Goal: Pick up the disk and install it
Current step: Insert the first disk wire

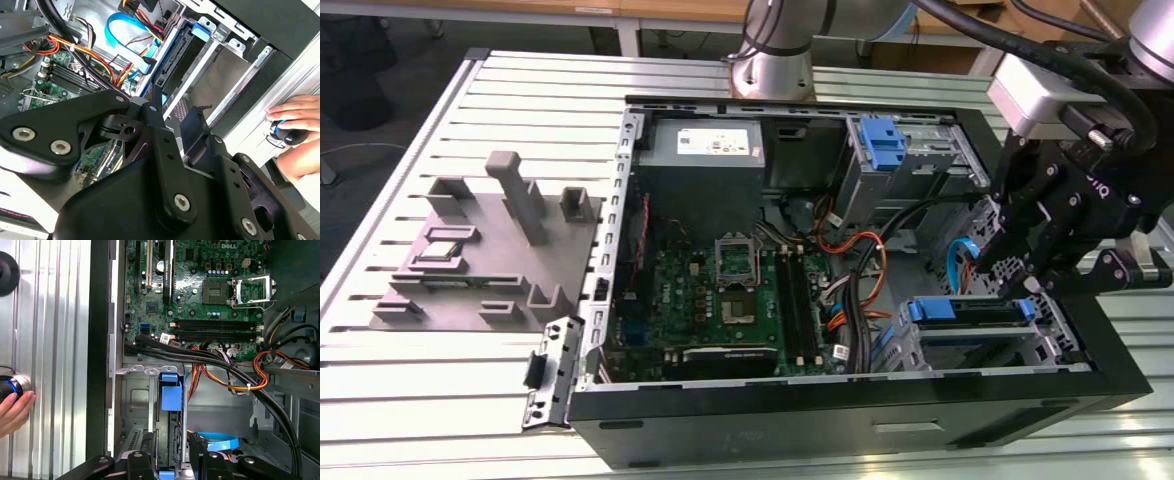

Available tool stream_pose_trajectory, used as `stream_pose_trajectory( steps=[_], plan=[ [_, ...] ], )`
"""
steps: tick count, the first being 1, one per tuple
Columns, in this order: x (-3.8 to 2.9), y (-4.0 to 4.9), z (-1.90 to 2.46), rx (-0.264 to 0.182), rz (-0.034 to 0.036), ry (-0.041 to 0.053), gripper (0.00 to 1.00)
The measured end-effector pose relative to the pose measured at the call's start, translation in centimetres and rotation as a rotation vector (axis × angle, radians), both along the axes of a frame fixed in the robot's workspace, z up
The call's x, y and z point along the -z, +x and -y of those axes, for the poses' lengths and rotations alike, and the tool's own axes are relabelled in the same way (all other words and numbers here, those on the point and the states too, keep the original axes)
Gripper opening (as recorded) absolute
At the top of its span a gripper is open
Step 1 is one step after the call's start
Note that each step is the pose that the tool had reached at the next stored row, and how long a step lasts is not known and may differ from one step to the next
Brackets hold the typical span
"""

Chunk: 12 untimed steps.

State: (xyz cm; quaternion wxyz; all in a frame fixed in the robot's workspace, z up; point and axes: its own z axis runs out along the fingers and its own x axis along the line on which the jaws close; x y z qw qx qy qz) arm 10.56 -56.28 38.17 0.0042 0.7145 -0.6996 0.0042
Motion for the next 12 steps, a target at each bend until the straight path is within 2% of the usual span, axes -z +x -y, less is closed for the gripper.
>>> stream_pose_trajectory(
  steps=[5,12],
  plan=[
    [-0.01,0.0,-0.32,0.0,0.0,-0.0001,0.42],
    [0.09,0.0,-1.11,0.0,0.0,0.0003,0.42]
  ],
)
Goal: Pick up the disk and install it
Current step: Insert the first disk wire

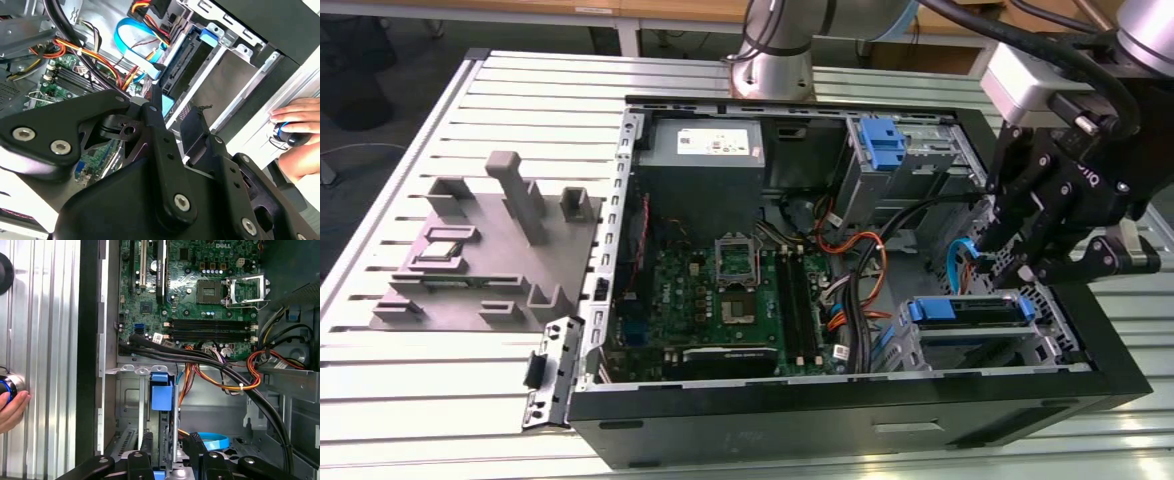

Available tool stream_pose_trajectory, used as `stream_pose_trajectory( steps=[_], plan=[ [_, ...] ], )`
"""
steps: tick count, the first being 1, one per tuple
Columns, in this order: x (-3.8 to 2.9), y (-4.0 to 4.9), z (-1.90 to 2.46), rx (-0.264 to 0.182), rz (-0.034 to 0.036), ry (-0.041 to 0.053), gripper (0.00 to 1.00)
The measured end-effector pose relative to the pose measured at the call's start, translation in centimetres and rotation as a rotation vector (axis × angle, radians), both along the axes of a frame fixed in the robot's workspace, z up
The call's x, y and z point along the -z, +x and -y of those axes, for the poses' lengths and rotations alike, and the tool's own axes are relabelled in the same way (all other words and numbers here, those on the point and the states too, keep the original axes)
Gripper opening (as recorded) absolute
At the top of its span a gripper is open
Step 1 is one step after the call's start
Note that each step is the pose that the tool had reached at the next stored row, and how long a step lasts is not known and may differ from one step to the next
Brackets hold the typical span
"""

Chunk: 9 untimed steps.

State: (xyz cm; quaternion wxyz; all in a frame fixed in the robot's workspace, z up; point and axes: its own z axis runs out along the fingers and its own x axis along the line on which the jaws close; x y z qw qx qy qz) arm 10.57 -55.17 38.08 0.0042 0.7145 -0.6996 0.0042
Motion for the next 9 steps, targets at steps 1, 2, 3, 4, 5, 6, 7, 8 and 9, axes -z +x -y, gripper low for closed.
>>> stream_pose_trajectory(
  steps=[1,2,3,4,5,6,7,8,9],
  plan=[
    [0.03,0.0,-0.15,0.0,0.0,0.0001,0.42],
    [0.05,0.0,-0.27,0.0,0.0,0.0,0.42],
    [0.09,0.01,-0.36,0.0,0.0,-0.0001,0.42],
    [0.16,0.03,-0.43,0.0,0.0,0.0,0.42],
    [0.24,0.06,-0.48,0.0,0.0,0.0001,0.42],
    [0.29,0.09,-0.54,0.0,0.0,0.0,0.42],
    [0.34,0.14,-0.59,0.0,0.0,0.0,0.42],
    [0.41,0.22,-0.62,0.0,0.0,0.0002,0.42],
    [0.47,0.3,-0.65,0.0,0.0,0.0001,0.42]
  ],
)
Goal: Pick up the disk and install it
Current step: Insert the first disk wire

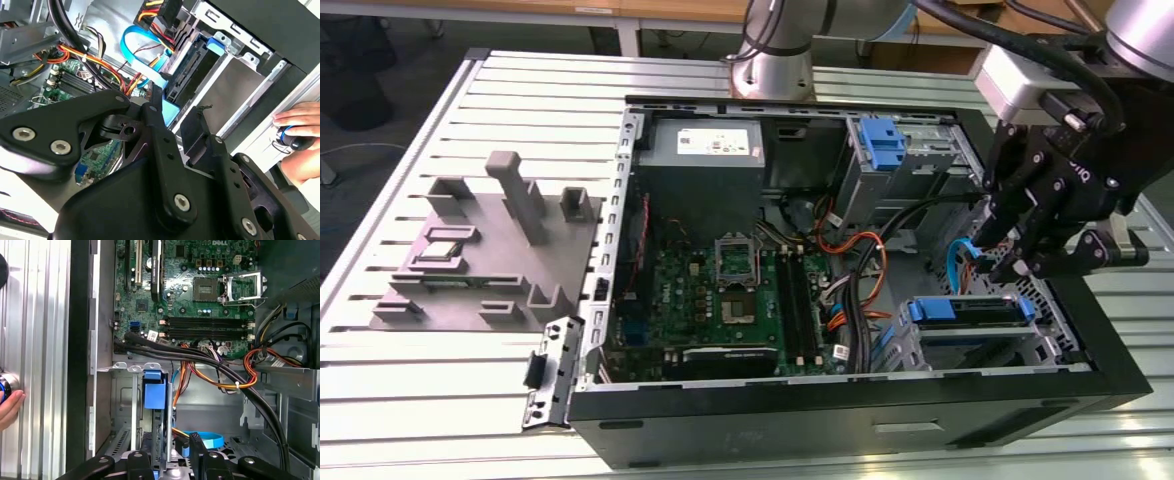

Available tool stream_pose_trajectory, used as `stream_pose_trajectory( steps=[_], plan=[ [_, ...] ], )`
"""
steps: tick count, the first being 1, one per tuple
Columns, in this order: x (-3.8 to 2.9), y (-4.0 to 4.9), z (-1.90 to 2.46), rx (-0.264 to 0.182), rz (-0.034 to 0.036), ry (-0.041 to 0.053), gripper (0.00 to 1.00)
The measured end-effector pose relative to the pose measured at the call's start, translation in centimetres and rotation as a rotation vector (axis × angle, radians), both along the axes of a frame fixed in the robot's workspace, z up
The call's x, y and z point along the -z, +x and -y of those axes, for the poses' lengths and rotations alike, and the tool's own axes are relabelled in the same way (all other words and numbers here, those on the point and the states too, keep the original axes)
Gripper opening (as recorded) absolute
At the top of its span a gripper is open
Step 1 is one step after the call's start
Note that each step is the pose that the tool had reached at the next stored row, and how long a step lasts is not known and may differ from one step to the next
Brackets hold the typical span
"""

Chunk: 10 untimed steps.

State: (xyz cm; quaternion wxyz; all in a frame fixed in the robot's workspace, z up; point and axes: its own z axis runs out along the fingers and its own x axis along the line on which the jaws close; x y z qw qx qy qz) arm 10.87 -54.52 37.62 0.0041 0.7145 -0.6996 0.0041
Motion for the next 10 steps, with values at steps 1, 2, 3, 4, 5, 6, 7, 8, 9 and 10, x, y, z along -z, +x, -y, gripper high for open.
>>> stream_pose_trajectory(
  steps=[1,2,3,4,5,6,7,8,9,10],
  plan=[
    [0.07,0.09,-0.01,0.0,0.0,-0.0001,0.42],
    [0.16,0.19,-0.02,0.0,0.0,-0.0001,0.42],
    [0.24,0.26,-0.03,0.0,0.0,0.0,0.42],
    [0.34,0.3,-0.04,0.0,0.0,-0.0002,0.42],
    [0.45,0.32,-0.04,0.0,0.0,-0.0001,0.42],
    [0.57,0.34,-0.04,0.0,0.0,-0.0001,0.42],
    [0.69,0.35,-0.05,0.0,0.0,-0.0001,0.42],
    [0.8,0.37,-0.05,0.0,0.0,-0.0001,0.42],
    [0.89,0.37,-0.06,0.0,0.0,-0.0001,0.42],
    [0.97,0.38,-0.07,0.0,0.0,-0.0003,0.42]
  ],
)
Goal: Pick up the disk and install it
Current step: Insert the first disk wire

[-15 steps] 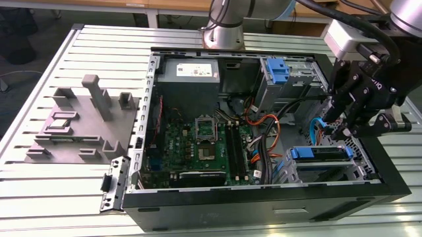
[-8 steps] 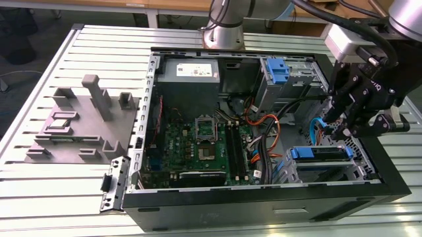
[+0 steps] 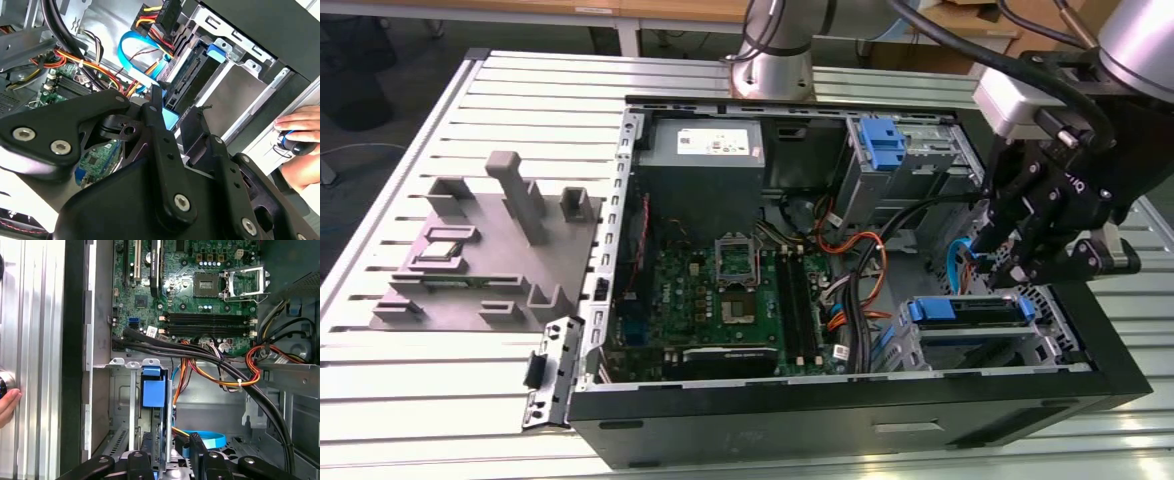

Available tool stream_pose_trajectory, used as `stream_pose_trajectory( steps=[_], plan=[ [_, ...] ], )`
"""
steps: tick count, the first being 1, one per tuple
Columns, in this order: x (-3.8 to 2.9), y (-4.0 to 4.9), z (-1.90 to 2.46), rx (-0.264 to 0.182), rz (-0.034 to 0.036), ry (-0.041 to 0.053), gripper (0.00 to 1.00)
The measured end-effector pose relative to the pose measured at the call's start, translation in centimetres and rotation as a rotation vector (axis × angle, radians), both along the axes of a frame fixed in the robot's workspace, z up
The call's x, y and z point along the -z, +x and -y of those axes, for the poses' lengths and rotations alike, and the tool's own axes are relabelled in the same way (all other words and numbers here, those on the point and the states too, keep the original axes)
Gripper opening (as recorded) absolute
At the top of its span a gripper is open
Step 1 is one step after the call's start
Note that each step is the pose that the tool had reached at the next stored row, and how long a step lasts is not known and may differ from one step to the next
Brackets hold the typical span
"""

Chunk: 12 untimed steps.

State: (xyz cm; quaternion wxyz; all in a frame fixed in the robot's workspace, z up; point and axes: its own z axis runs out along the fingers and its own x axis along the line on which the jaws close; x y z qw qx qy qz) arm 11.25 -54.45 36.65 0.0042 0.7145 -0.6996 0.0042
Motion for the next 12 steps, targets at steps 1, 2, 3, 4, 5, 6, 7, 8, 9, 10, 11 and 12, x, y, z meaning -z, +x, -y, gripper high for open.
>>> stream_pose_trajectory(
  steps=[1,2,3,4,5,6,7,8,9,10,11,12],
  plan=[
    [0.06,0.01,-0.01,0.0,0.0,0.0001,0.42],
    [0.12,0.05,-0.02,0.0,0.0,0.0001,0.42],
    [0.17,0.1,-0.03,0.0,0.0,0.0002,0.42],
    [0.22,0.14,-0.04,0.0,0.0,0.0001,0.42],
    [0.28,0.2,-0.05,0.0,0.0,0.0002,0.42],
    [0.35,0.26,-0.06,0.0,0.0,0.0003,0.42],
    [0.42,0.29,-0.07,0.0,0.0,0.0002,0.42],
    [0.5,0.31,-0.07,0.0,0.0,0.0001,0.42],
    [0.56,0.32,-0.08,0.0,0.0,0.0,0.42],
    [0.63,0.33,-0.09,0.0,0.0,0.0001,0.42],
    [0.7,0.34,-0.1,0.0,0.0,0.0001,0.42],
    [0.78,0.35,-0.1,0.0,0.0,0.0001,0.42]
  ],
)
